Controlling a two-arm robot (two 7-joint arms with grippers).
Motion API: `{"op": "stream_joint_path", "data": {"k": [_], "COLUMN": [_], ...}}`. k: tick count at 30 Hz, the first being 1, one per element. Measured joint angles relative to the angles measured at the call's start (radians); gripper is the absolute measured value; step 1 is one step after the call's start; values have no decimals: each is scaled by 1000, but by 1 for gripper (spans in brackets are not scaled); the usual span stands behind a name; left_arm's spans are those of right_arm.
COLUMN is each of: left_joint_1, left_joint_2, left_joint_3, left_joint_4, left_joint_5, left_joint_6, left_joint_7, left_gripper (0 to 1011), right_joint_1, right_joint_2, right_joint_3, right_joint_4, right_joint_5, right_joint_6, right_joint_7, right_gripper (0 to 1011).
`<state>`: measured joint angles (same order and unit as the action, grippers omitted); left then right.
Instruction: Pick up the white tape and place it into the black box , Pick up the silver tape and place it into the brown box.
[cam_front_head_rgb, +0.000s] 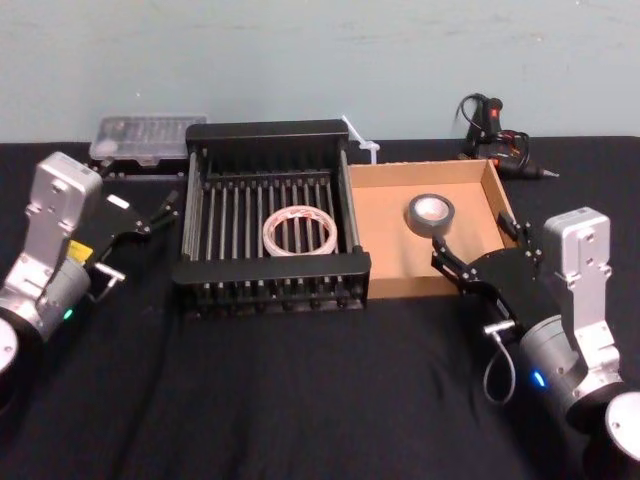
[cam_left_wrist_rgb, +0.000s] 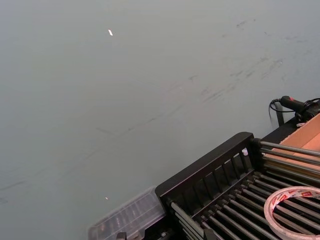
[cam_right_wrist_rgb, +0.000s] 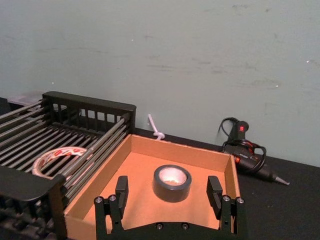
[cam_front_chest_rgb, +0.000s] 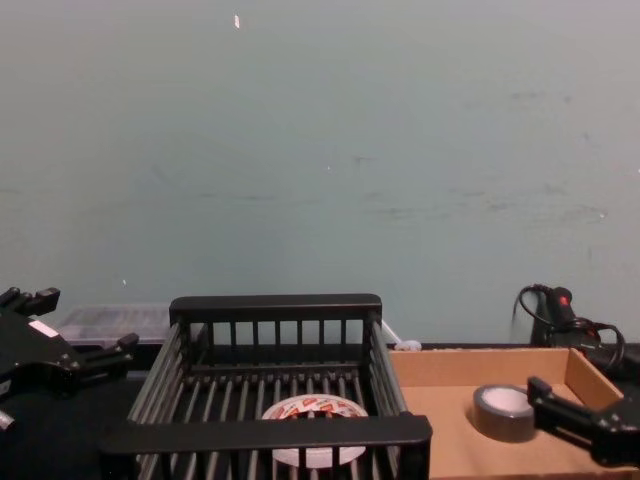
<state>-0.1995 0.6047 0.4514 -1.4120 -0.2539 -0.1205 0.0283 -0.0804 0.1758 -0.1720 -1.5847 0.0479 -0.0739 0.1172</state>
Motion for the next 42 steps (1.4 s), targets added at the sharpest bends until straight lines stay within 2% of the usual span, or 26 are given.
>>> {"op": "stream_joint_path", "data": {"k": [6, 42], "left_joint_1": [0, 0], "left_joint_2": [0, 0], "left_joint_3": [0, 0], "left_joint_4": [0, 0], "left_joint_5": [0, 0], "left_joint_6": [0, 0], "left_joint_7": [0, 0], "left_gripper": [1001, 1001], "right_joint_1": [-8, -8], "right_joint_2": [-10, -8], "right_joint_3": [5, 3], "right_joint_4": [2, 1], "right_joint_5": [-2, -2], "right_joint_6": [-8, -7], "right_joint_7": [19, 16], "right_gripper": [1002, 1002]}}
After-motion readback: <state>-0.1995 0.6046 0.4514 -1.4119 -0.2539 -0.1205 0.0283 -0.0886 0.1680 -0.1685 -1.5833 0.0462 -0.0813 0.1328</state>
